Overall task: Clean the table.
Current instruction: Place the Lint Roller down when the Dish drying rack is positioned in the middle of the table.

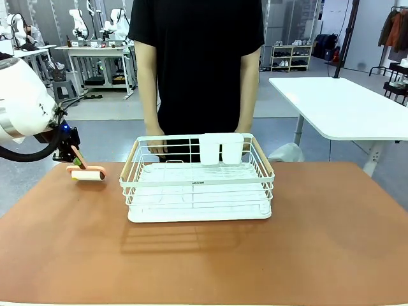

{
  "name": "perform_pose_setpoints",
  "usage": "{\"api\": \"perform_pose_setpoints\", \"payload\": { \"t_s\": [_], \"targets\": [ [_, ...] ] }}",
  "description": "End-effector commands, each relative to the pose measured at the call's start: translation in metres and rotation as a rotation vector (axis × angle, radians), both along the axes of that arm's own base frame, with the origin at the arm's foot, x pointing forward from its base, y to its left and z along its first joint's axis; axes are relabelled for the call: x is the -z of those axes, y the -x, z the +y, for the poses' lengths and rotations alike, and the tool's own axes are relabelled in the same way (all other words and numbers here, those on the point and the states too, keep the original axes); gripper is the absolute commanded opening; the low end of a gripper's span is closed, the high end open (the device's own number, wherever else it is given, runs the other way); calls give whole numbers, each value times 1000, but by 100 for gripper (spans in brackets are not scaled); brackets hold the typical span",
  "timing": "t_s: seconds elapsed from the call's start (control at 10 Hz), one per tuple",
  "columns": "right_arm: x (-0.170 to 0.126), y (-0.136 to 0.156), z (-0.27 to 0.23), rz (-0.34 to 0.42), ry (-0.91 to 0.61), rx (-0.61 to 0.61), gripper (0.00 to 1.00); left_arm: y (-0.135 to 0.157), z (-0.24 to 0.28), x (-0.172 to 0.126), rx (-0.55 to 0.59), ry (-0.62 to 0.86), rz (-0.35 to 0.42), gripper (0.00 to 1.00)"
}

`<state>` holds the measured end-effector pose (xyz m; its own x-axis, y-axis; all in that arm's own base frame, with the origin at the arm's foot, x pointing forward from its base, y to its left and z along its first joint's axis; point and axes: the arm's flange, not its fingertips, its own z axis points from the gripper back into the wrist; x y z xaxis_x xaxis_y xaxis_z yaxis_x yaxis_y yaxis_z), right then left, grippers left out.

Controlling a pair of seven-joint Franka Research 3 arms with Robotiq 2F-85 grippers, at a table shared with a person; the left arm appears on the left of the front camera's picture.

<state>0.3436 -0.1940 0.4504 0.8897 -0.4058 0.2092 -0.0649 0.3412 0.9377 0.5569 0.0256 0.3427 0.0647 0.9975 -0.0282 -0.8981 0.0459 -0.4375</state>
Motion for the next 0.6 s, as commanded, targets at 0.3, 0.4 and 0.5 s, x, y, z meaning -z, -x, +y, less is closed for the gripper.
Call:
{"api": "perform_pose_setpoints", "payload": {
  "t_s": [0.3, 0.4, 0.5],
  "targets": [
    [-1, 4, 2, -3, -15, 5, 100, 3, -7, -12, -16, 28, 73, 100],
    [-1, 4, 2, -3, -15, 5, 100, 5, -7, -13, -19, 25, 92, 100],
    [-1, 4, 2, -3, -15, 5, 100, 4, -7, -13, -30, 16, 88, 100]
  ]
}}
